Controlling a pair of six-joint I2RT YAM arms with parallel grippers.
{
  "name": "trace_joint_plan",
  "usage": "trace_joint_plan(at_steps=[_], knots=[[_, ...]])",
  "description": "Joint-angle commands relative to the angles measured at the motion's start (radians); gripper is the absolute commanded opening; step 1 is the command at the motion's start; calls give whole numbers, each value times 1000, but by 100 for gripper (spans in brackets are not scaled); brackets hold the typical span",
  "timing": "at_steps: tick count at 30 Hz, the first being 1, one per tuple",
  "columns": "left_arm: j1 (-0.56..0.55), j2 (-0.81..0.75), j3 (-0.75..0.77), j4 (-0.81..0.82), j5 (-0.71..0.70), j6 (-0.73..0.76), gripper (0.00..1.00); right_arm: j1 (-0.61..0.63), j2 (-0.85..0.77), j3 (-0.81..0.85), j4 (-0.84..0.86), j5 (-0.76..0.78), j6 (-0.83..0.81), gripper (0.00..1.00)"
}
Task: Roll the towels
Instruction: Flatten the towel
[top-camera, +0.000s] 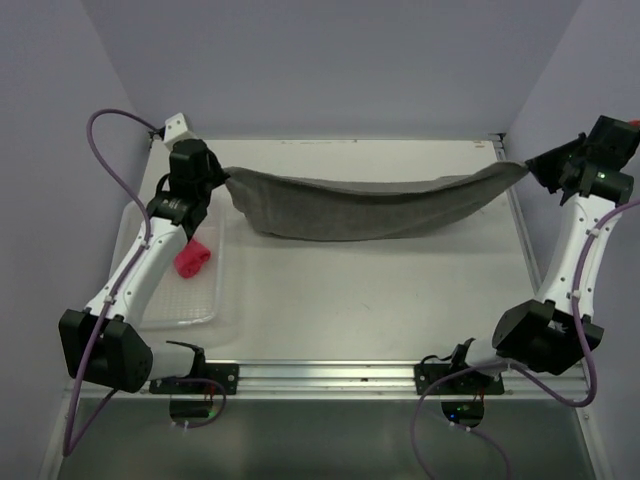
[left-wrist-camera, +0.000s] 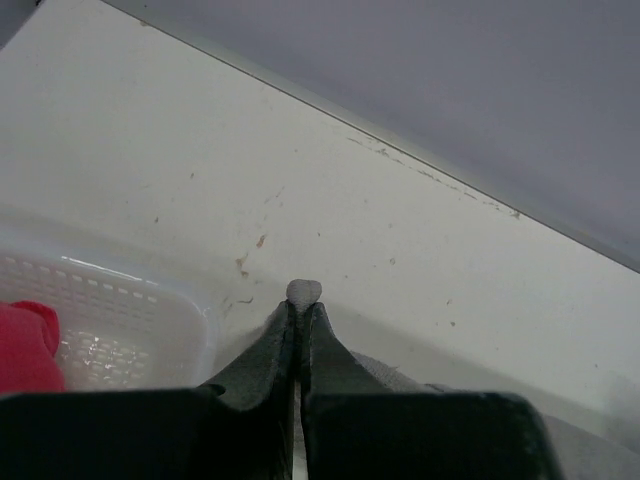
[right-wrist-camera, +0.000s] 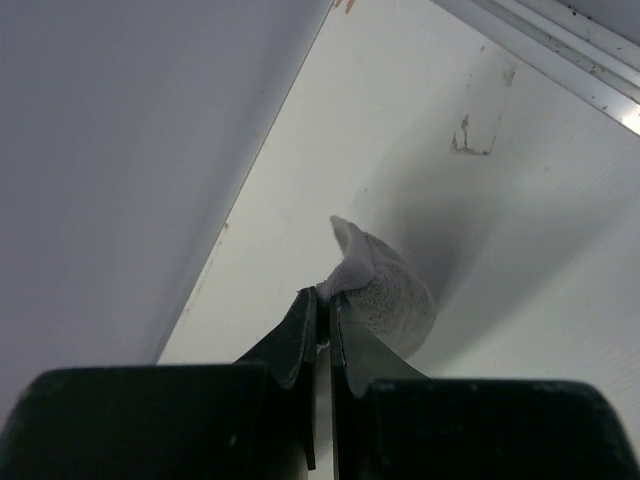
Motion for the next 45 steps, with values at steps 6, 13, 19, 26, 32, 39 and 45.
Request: trace_joint_plan(at_steps=[6,13,19,26,32,39,45], knots=[[72,99,134,90,91,-15,0,-65,164,249,-62,-150,64,0],[168,205,231,188,276,-106,0,-76,348,531,-93,-228,115,0],[184,279,414,172,313,-79,0,-81,471,722,-119,-274,150,0],[185,256,442,153,342,-13,0,-122,391,544,39,-389,196,0],[185,72,87,271,371,-43,0,-180,195,158,103,-440,150,0],[172,-77,-268,388,421,-71,0,-200,0,-275,166,-387,127,0],[155,-126,-372,376,414,-63,0,-211,-140,-406,74,-241,47,0]])
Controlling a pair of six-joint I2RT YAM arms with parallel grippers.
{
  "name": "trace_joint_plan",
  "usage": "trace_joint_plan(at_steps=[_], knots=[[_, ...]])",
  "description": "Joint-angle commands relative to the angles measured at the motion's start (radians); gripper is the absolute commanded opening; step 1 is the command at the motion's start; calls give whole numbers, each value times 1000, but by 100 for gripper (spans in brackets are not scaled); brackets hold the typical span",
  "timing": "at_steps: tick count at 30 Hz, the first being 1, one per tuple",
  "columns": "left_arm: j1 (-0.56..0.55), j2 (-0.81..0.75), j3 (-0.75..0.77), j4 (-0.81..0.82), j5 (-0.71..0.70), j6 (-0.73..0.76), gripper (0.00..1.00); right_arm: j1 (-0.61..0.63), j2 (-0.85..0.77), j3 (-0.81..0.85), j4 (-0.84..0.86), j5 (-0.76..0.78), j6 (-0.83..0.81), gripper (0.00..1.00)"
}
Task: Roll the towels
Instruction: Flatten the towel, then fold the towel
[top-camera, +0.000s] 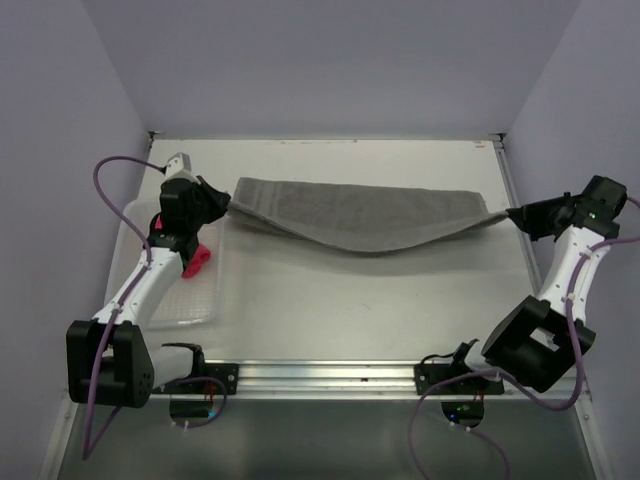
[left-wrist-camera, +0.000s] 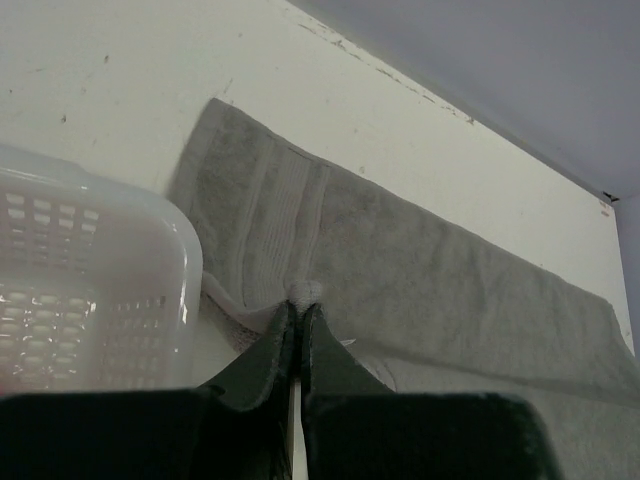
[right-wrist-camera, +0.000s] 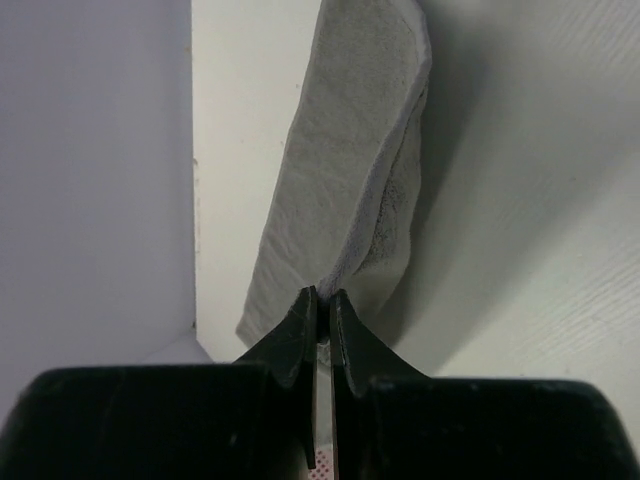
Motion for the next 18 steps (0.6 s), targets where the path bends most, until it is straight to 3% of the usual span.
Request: trace_joint_plan(at_steps=[1,11,18], knots=[[-5,-60,-26,78,9,-1,0,-14,-108,-44,-20,101,-63,0],[-14,-81,-184,108,-37,7,0,-84,-207,-308,46,163,-74,0],[-27,-29,-177,136,-49,-18,0,-98,-156,-262,31,213,-63,0]])
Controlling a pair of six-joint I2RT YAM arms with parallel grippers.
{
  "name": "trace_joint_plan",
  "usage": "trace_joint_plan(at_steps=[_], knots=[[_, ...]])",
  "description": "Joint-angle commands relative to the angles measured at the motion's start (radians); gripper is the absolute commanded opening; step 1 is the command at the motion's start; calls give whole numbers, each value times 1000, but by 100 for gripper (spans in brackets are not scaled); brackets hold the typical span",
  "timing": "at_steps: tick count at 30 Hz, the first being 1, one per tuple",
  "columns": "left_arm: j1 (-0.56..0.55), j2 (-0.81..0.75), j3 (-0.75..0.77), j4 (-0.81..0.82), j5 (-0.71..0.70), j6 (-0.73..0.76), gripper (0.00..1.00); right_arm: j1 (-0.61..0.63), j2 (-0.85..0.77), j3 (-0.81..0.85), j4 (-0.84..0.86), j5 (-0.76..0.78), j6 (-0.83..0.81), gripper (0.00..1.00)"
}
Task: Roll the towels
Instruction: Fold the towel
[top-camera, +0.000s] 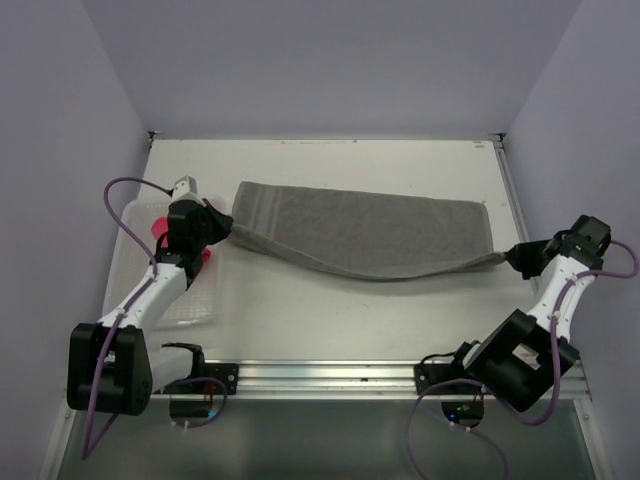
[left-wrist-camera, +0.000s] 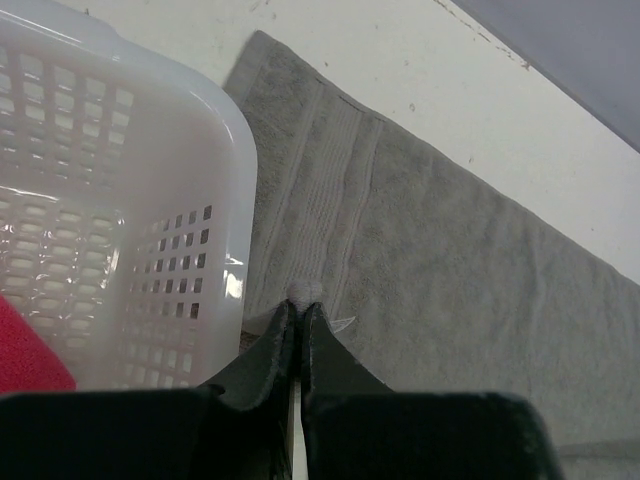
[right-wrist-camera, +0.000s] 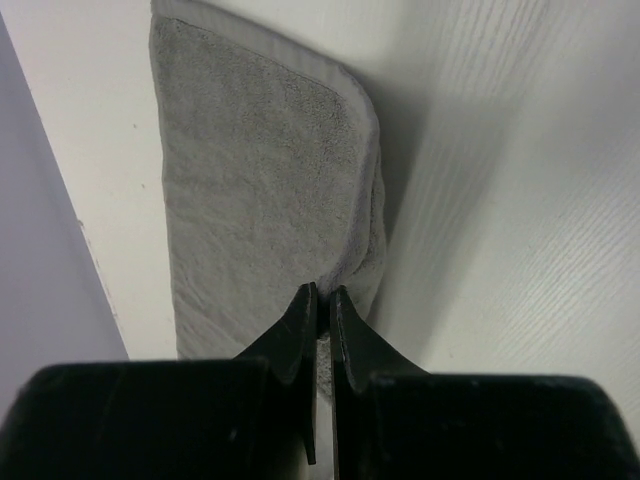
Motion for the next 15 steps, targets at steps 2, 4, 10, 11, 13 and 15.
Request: trace_joint_plan(at_steps=[2,4,10,11,13,15], knots=[[-14,52,42,62,-67,-25,0,-8,25,58,43,44,16,0],[-17,75,64,48,-93,-31,0,-8,37,52,103,1,50,0],[-19,161,139,47,-145,-54,0,12,154,87,164,-45,65,0],[-19,184,159,48,-148,-60,0,17,168,101,163,-33,62,0],[-19,210,182,48,-161,-67,0,35,208,106,189,-33,68,0],[-19,247,220,41,-170,-73,0,56,244,118,204,-32,76,0]])
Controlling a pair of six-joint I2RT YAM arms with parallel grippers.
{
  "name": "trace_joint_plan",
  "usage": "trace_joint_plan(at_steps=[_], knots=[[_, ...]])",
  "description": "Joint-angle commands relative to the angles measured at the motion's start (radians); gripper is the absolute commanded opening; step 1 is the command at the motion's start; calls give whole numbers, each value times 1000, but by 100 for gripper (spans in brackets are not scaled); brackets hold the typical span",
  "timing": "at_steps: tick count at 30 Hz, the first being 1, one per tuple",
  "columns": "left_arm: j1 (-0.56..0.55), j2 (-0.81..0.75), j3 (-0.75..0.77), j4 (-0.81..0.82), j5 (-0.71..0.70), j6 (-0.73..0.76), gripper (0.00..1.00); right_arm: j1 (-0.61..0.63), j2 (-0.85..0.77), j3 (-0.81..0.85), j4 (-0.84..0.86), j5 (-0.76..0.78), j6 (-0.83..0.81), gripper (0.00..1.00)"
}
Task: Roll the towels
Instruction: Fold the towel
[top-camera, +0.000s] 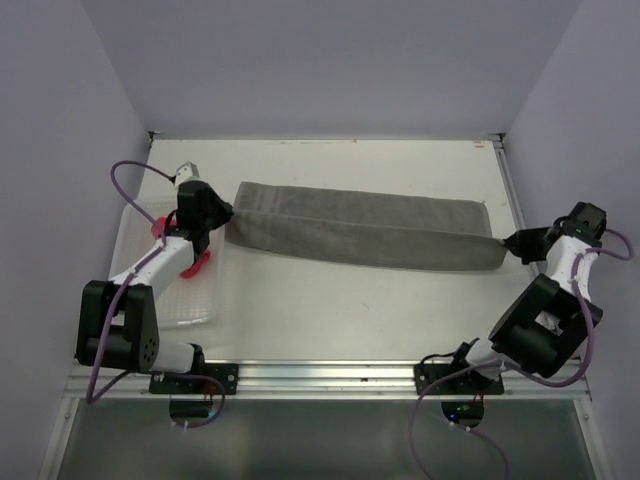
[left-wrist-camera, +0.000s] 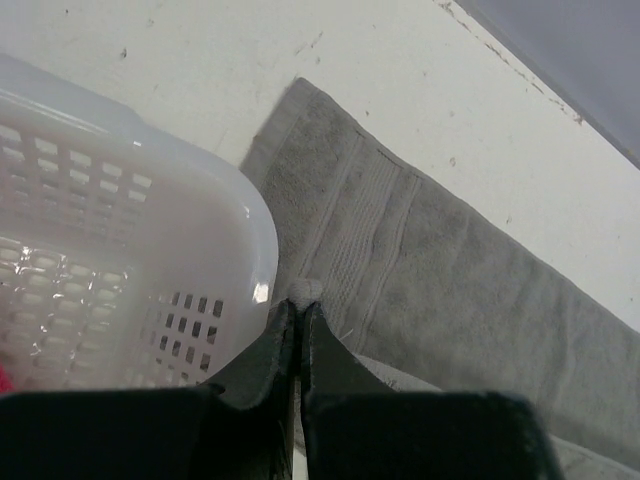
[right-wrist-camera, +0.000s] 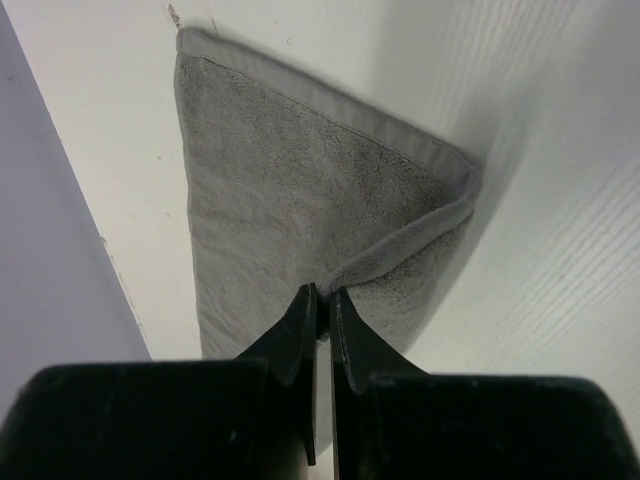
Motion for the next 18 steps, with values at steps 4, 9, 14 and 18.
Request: trace_joint_plan(at_steps=[4,9,14,18], knots=[[-5,87,127,39,-66,-27,0,65,98,101,98,5,29,0],[-5,139,193,41,-69,-23,0,94,156,158,103,51,43,0],[-5,197,254,35,-69,-17,0,94,211,198,110,94,60,0],[-6,226,284,33,-83,-7,0,94,259,224,130,94,71,0]])
